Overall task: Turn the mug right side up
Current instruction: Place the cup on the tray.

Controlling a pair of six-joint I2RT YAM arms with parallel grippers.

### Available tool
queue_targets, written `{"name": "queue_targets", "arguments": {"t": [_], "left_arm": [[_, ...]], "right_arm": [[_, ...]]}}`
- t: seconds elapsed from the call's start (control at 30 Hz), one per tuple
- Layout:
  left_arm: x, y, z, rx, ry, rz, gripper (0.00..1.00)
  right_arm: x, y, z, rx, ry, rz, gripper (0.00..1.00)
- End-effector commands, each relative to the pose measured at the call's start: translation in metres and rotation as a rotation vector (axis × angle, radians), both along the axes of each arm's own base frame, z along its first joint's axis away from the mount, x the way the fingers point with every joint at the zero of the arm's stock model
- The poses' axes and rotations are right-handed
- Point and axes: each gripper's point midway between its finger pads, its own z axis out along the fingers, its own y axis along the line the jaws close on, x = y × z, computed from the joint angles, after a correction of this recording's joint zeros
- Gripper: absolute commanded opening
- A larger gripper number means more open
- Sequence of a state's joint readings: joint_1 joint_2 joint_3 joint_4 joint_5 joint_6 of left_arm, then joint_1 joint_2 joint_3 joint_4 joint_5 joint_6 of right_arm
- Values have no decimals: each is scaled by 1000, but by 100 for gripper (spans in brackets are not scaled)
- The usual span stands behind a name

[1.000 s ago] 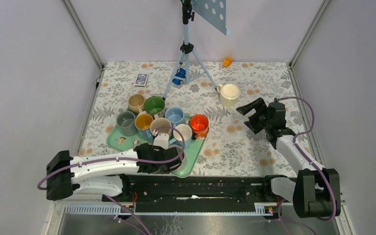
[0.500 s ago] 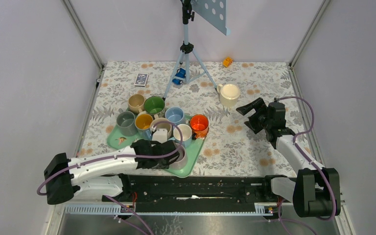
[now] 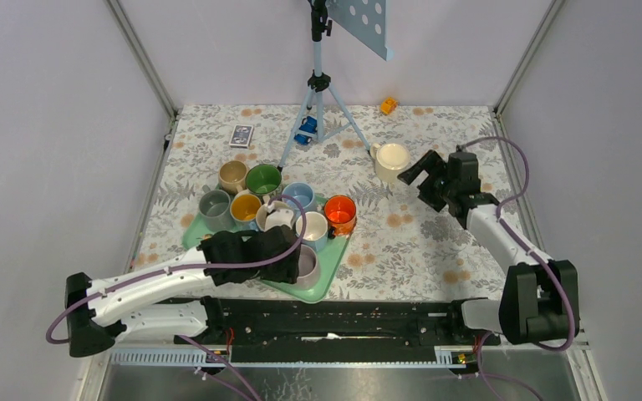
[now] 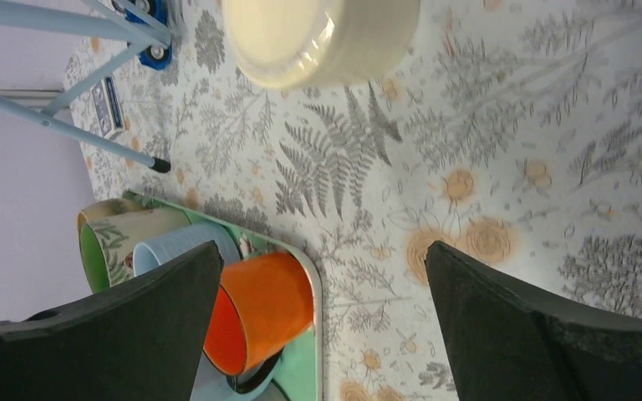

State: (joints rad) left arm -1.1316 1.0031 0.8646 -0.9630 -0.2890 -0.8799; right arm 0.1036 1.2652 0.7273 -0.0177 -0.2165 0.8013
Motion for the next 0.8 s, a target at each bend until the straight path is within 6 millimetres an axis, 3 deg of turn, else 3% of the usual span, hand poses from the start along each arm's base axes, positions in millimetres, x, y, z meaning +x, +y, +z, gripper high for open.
{"name": "queue_targets", "arguments": {"t": [0.0,0.17,0.43,0.53,0.77], "left_arm": [[10,-14,40,-80,-77,-61,61],[31,-22,64,-120,-150,-63,74],[70,-34,90,-224,-212,-57,91],[81,-37,96,-254,-221,-49,98],[91,-41,103,-310,-233,-33,99]], "right_arm": [[30,-8,23,-147,-53,24,100],[69,-12,22,-284,-20,100,100],[151,-18,40,-501,-84,223,100],[175,-9,44,-510,-112,284,100],[208,24,23,-501,-114,422,100]]}}
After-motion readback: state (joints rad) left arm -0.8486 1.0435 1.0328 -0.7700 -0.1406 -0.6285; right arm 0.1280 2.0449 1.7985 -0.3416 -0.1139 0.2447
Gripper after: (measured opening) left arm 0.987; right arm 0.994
